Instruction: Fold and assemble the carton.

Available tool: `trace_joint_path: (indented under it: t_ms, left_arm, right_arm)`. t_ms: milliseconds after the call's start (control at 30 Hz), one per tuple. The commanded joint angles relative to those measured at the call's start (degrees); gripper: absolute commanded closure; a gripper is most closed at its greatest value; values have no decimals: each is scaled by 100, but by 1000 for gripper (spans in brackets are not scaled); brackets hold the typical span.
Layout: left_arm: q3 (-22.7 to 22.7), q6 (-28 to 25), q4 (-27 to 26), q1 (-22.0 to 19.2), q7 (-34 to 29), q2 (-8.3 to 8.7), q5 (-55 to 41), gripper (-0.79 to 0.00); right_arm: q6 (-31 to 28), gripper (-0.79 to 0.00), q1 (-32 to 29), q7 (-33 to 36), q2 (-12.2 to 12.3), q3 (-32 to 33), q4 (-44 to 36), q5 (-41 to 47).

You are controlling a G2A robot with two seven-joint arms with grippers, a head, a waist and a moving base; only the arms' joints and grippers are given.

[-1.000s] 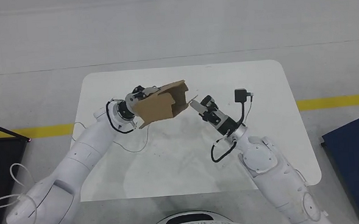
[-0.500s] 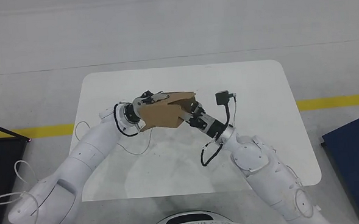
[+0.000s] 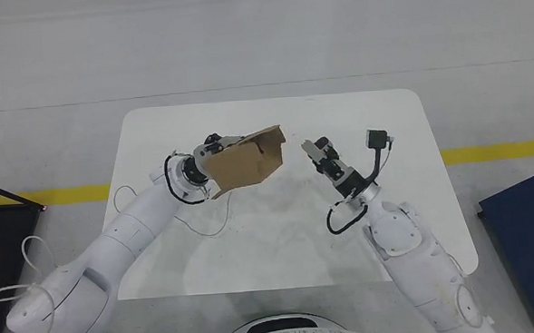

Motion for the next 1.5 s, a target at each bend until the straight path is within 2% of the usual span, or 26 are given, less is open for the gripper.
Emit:
trace_joint_path:
  t_ms: [0,200,300,433,667,900,1067,1467]
  left_arm:
    - [169,0,-31,-41,0,33,124,0]
    - [555,-1,39,-157,0,77,330,0]
    - [613,-1,84,-201,0,88,214,0]
    - [683,-1,79,-261,0,104,159,0]
    - [768,-2,101,-301,0,132,214,0]
    - [700,-2,193,-313,0,176,218,0]
    - [756,-3,255,-369,0,192,681,0]
    - [659,-3,313,-329,0,131,985,0]
  right_arm:
    - [83,-785,108,126,-15,-93,95,30]
    - [-231,-785,333,786,-26,-272,251,404]
    - [-306,-785,383,1189,-4,-332,245,199]
    - [-195,-785,440,1358,-5,-454,207,-69]
    - [-13,-785,491,1187,-21,-483,251,-125]
    - [-627,-785,164,983,43,-103,-49,101]
    - [-993,-785,-72,1036,92,14,-330,-313]
    - [-466,-785,-56,995,90,-181,-451,-1320]
